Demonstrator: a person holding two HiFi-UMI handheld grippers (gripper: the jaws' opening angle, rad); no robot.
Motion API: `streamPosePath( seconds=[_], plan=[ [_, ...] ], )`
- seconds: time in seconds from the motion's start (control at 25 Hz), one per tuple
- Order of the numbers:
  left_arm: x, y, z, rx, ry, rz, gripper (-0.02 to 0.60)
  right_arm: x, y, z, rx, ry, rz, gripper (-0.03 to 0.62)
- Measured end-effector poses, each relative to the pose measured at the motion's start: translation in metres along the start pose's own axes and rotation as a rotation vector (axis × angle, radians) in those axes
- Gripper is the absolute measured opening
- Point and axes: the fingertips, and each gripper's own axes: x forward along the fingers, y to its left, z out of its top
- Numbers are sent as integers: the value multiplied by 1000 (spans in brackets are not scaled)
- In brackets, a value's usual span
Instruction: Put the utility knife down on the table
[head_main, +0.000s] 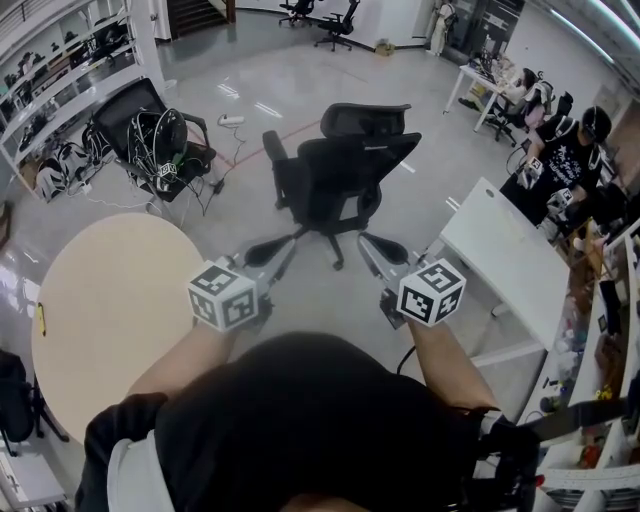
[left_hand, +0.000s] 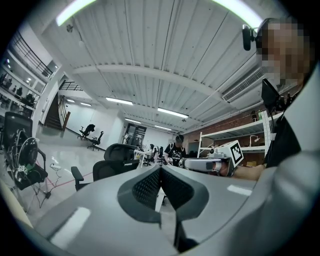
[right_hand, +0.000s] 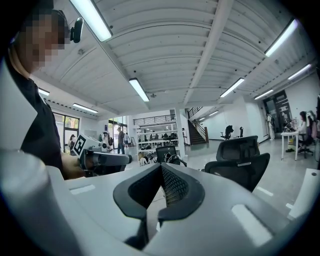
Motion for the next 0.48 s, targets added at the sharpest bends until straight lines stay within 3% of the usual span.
streamPosePath(
  seconds=[0.48],
  plan=[
    [-7,7,1,-8,-18,17,0,11,2,0,-2,0,22,12]
  ],
)
